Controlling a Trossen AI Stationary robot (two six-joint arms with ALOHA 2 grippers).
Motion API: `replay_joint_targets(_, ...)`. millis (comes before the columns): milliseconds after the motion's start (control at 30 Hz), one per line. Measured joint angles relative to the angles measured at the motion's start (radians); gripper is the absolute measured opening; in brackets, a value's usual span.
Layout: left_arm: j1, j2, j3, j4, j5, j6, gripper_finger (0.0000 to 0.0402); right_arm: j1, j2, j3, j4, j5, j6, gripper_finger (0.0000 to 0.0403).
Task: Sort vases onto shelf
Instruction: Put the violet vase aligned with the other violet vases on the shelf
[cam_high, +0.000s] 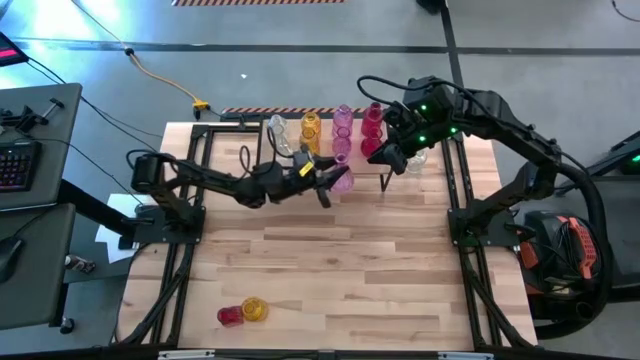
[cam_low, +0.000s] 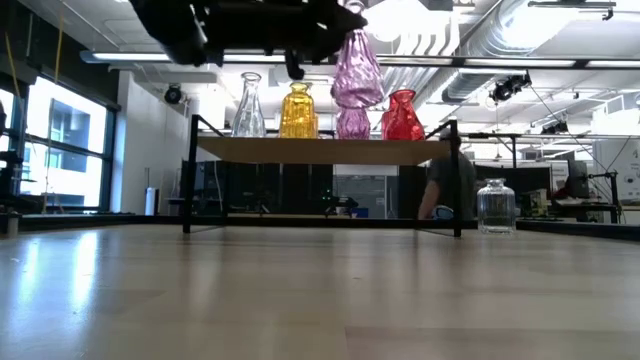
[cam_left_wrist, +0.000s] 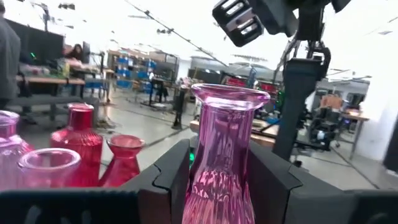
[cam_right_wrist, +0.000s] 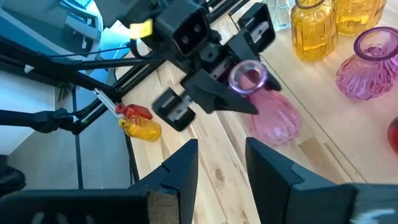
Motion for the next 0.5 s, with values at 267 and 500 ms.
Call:
replay_joint_targets(267,0.019,0.022,0.004,0.015,-0.067,0.083,0.0119,0.0,0.0,0.0,-0.018,0.0,-0.038,0.0114)
replay_joint_targets(500,0.063,0.022,0.004,-0.015,-0.061,0.038,0.0119,0.0,0.0,0.0,-0.027,0.0,-0.045,0.0114)
